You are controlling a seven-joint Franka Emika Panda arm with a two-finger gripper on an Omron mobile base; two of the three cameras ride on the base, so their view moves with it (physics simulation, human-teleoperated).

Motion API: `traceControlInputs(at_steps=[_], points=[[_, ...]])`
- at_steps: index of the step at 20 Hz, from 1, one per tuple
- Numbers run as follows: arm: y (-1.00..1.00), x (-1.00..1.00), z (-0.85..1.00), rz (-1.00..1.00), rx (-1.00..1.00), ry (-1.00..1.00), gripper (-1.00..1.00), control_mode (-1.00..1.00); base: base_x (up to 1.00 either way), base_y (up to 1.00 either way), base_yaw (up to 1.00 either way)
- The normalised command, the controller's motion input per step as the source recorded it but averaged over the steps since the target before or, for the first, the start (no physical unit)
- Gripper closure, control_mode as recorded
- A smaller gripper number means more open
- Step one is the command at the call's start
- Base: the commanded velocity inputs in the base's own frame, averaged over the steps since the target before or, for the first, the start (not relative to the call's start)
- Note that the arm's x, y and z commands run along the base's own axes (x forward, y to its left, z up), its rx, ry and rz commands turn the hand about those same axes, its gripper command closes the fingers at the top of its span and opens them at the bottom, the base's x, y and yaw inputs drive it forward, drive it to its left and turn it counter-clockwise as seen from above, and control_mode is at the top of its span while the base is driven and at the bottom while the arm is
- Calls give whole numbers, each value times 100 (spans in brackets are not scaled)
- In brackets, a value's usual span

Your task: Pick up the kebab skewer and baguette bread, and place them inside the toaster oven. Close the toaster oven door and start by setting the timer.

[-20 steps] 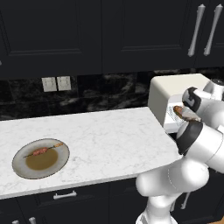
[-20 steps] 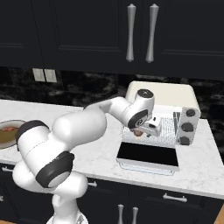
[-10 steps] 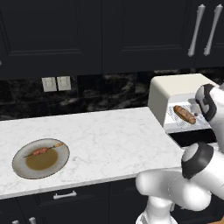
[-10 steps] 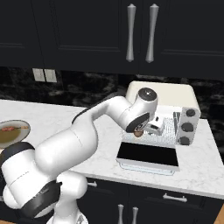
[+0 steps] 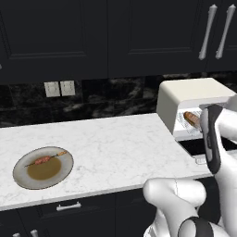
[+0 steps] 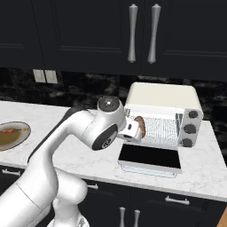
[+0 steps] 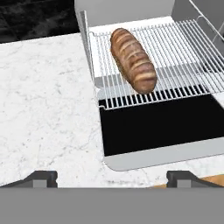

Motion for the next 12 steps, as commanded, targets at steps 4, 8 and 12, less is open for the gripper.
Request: traceControlInputs(at_steps=[4,8,12], points=[[100,-53,24,26,-34,-5,-100,-100,0,0,0],[100,-34,15,39,-33,-5,-100,-100,0,0,0],[100,-14,18,44,-29,0,-100,-100,0,0,0]])
